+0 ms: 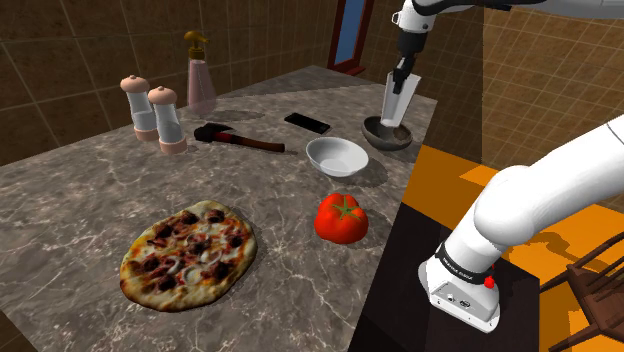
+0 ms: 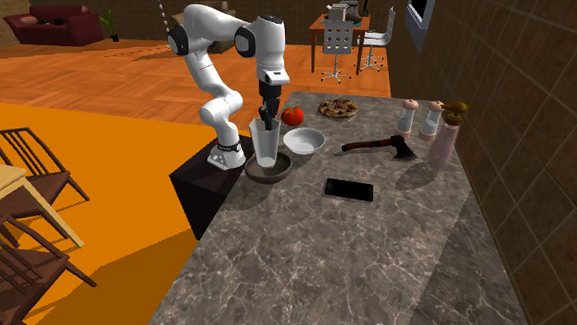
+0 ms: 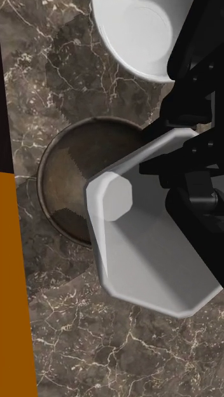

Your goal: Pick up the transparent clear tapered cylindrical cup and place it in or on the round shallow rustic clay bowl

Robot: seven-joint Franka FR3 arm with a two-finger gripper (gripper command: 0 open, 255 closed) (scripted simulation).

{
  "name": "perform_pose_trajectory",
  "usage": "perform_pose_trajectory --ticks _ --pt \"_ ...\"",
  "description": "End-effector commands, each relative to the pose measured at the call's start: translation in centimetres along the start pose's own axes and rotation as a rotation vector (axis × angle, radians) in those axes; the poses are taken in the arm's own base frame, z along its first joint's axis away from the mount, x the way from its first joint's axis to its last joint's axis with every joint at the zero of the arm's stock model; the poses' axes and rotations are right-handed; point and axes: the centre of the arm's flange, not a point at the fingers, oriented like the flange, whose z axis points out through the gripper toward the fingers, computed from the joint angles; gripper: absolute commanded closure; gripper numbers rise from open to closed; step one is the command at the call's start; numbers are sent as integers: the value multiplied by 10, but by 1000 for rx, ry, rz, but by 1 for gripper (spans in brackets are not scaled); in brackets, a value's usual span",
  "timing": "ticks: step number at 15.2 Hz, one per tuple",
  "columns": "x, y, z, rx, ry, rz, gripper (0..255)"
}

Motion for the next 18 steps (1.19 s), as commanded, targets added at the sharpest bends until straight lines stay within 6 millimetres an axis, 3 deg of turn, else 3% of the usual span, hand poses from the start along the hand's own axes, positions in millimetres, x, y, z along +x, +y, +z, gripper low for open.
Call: perform_pose_trajectory --ticks 1,6,10,18 --pt "0 0 0 0 1 0 0" --pt "0 0 0 0 0 0 0" --pt "0 0 -50 0 1 0 0" --pt "0 0 -50 0 1 0 0"
